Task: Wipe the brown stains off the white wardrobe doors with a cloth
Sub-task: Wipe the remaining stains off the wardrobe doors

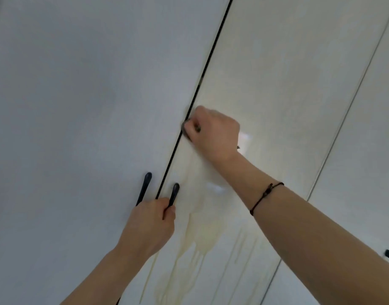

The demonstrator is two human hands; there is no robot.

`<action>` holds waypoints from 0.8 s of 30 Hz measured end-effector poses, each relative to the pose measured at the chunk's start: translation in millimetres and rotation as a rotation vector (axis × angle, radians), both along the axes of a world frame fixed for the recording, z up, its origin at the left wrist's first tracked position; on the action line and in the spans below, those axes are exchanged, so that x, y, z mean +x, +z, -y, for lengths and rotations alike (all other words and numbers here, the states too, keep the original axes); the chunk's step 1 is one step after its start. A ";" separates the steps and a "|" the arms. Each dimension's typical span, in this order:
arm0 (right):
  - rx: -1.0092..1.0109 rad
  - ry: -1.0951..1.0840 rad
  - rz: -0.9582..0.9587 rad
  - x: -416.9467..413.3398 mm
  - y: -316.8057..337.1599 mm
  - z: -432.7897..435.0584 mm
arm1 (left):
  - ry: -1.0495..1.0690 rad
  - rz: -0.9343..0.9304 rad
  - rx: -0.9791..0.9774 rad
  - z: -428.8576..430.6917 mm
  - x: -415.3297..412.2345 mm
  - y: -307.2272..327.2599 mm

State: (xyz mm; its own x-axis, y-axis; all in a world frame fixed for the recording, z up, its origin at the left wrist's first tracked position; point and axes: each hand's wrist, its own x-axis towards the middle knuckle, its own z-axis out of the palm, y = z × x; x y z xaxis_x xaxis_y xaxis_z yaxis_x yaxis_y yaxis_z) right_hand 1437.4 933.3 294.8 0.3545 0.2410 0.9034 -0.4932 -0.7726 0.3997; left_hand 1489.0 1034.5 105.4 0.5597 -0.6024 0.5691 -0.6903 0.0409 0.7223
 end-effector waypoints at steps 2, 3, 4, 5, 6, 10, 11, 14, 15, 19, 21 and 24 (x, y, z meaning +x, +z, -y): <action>0.143 0.006 0.160 10.8 40.2 -6.0 | -0.001 0.004 -0.005 2.4 1.0 -2.5; 0.179 0.037 0.229 17.1 52.9 -7.9 | 0.000 0.001 -0.012 3.7 2.1 -3.6; 0.193 0.063 0.287 22.5 58.3 -9.2 | -0.002 -0.005 -0.017 4.8 2.9 -4.8; 0.190 0.074 0.323 26.0 57.0 -10.1 | -0.008 -0.008 -0.020 5.3 3.1 -5.6; 0.177 0.073 0.323 28.4 49.8 -10.6 | -0.012 -0.011 -0.020 5.2 2.8 -5.8; -0.015 0.042 0.075 22.7 -14.4 -7.7 | -0.012 -0.017 -0.006 3.6 1.5 -5.4; -0.072 0.076 -0.006 18.5 -31.0 -6.2 | -0.012 -0.022 -0.001 2.4 1.9 -4.3; -0.281 0.191 -0.203 9.4 -59.5 -3.5 | -0.014 -0.039 0.004 1.0 2.2 -2.4; -0.348 0.199 -0.263 6.6 -55.9 -2.3 | -0.015 -0.040 0.007 0.2 1.3 -1.9; -0.194 0.028 -0.146 10.6 24.5 -1.5 | -0.013 -0.035 0.010 2.1 4.1 -2.6; -0.056 -0.026 0.094 10.8 79.5 -1.1 | -0.017 -0.026 -0.005 4.1 4.3 -3.6; 0.046 -0.008 0.242 13.6 105.2 -0.5 | -0.014 -0.023 -0.007 5.2 4.3 -5.8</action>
